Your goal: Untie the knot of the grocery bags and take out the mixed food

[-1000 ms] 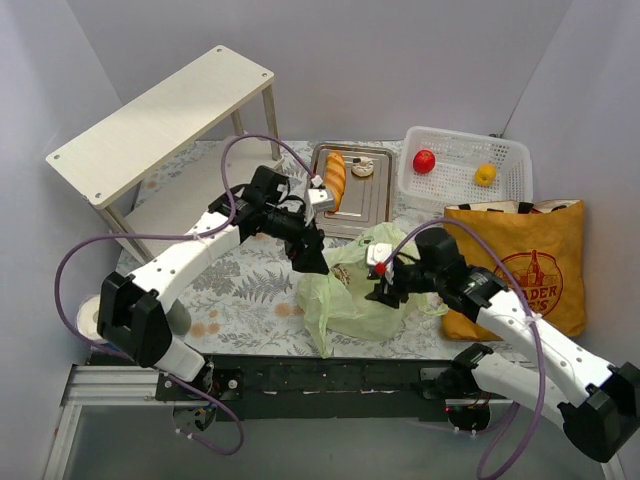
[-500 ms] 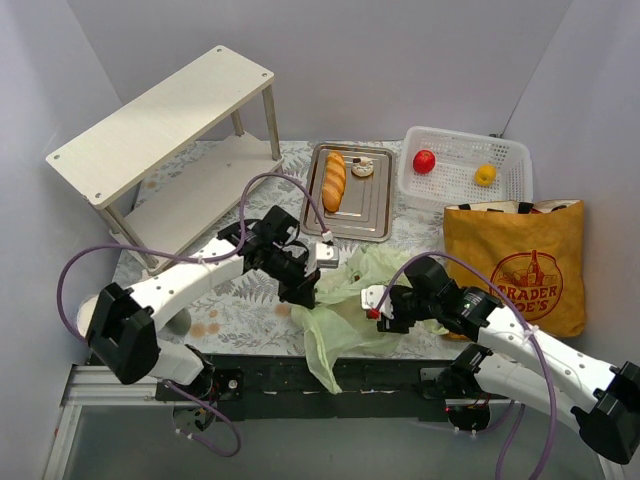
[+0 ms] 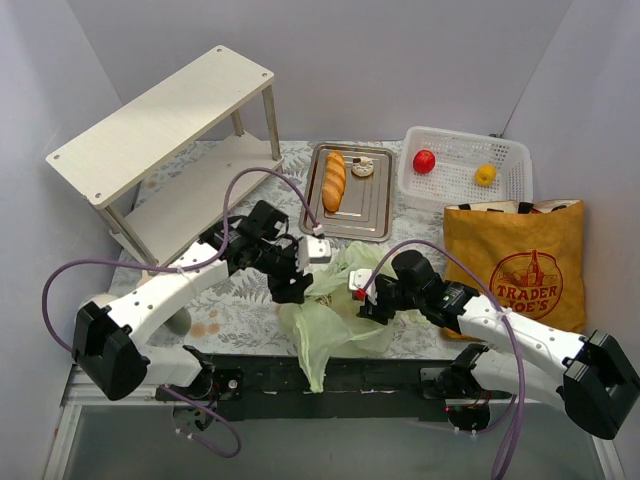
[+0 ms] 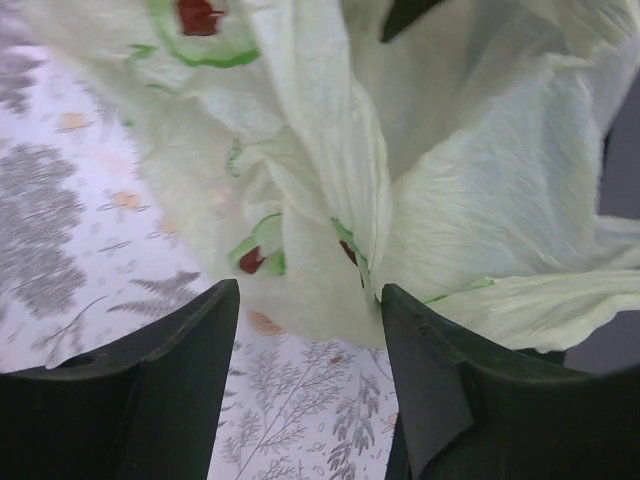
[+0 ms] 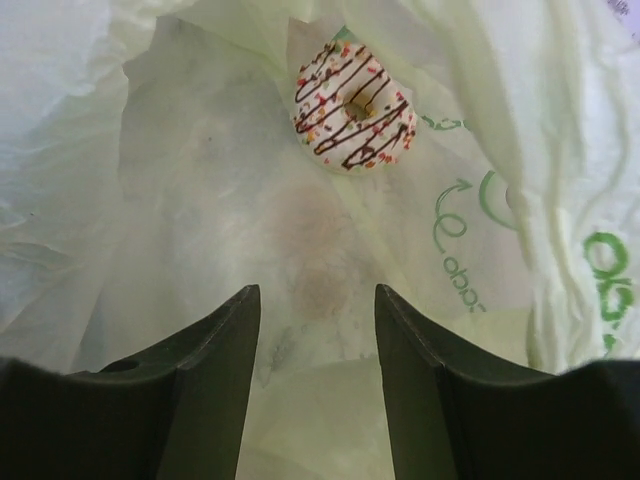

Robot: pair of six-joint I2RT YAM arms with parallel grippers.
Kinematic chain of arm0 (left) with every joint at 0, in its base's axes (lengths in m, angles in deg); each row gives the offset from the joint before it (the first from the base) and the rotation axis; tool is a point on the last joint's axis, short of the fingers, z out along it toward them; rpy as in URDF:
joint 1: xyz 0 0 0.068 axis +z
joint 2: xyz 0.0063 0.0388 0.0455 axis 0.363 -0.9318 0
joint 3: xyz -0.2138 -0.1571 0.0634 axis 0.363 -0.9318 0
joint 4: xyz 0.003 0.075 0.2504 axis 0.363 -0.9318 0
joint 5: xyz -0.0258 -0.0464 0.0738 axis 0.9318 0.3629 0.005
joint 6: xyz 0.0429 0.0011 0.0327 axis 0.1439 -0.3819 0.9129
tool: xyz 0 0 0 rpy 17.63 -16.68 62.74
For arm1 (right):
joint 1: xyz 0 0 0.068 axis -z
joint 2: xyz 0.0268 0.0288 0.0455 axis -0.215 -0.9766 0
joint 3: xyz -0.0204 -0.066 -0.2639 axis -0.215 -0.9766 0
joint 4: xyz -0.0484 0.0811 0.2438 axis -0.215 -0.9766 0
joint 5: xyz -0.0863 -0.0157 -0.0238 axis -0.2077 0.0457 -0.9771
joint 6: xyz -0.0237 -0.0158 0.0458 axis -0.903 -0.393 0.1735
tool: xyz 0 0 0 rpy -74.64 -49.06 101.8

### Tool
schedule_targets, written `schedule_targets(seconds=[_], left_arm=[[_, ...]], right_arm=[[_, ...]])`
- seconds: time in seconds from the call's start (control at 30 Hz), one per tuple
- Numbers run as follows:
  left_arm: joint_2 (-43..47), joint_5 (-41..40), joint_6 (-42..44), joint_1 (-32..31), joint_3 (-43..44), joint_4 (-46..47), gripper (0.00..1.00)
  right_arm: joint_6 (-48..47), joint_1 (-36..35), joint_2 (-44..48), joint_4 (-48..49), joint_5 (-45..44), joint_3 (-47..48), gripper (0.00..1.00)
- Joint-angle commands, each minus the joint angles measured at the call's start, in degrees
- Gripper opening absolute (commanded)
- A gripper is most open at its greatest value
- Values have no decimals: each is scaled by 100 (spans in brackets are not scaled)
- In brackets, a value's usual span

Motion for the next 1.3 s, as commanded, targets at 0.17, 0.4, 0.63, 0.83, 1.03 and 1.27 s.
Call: schedule_targets(seconds=[0.17, 0.4, 0.63, 0.83, 1.03, 1.27], left_arm=[[336, -357, -626, 2130, 420, -4, 54], [-822, 213, -1093, 2149, -407, 514, 32], [-1473, 680, -838, 2122, -926, 1332, 30], [-1976, 1145, -819, 2070, -1049, 1867, 31], [-2336, 1365, -837, 1938, -1084, 2043, 32], [-2451, 1401, -1004, 1938, -1190, 2211, 32]], right_arm=[[1227, -35, -386, 1396, 231, 135, 57], [1791, -52, -1081, 1888, 231, 372, 56], [2082, -78, -1582, 2503, 266, 495, 67], [2407, -105, -2267, 2724, 275, 749, 74], [2812, -122, -3171, 3014, 38, 1154, 83], [2593, -122, -3920, 2953, -349, 1716, 64]])
